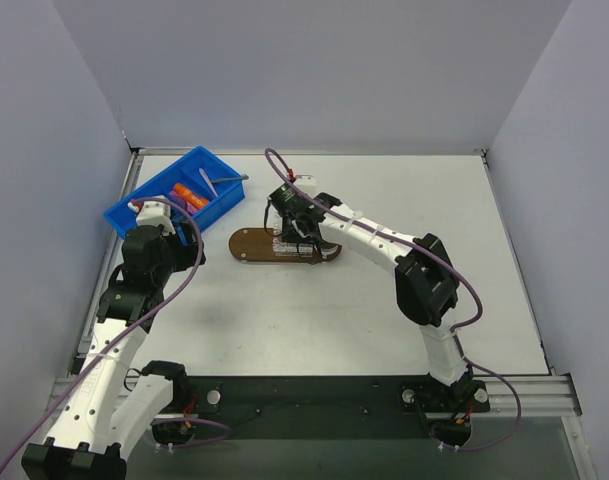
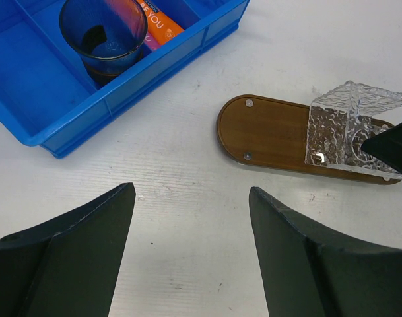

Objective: Prepare toiletry sets of a toothbrush and toothpaste on the tray

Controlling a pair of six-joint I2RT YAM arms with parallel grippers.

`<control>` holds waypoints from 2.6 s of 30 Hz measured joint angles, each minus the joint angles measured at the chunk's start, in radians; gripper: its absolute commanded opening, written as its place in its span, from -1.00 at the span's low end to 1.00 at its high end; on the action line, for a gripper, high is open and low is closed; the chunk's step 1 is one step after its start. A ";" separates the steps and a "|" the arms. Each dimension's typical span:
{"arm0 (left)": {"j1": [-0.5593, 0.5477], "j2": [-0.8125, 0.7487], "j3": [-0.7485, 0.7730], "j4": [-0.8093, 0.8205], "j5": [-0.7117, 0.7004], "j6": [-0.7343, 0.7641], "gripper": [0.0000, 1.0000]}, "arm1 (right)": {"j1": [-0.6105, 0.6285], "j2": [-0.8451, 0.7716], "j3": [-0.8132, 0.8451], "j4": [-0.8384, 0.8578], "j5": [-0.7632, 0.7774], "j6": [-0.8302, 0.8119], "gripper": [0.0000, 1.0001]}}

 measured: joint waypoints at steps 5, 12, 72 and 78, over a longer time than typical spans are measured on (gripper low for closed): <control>0.000 0.000 0.000 0.000 0.000 0.000 0.61 | -0.008 0.006 0.003 0.000 -0.001 0.000 -1.00; 0.000 0.000 0.000 0.000 0.000 0.000 0.60 | -0.015 0.017 0.016 0.000 -0.014 0.000 -1.00; 0.000 0.000 0.000 0.000 -0.005 0.000 0.60 | -0.021 -0.029 0.039 0.008 -0.045 -0.032 -0.21; 0.002 -0.010 0.000 0.000 -0.034 0.000 0.57 | -0.006 -0.109 0.006 0.022 -0.037 -0.043 -0.21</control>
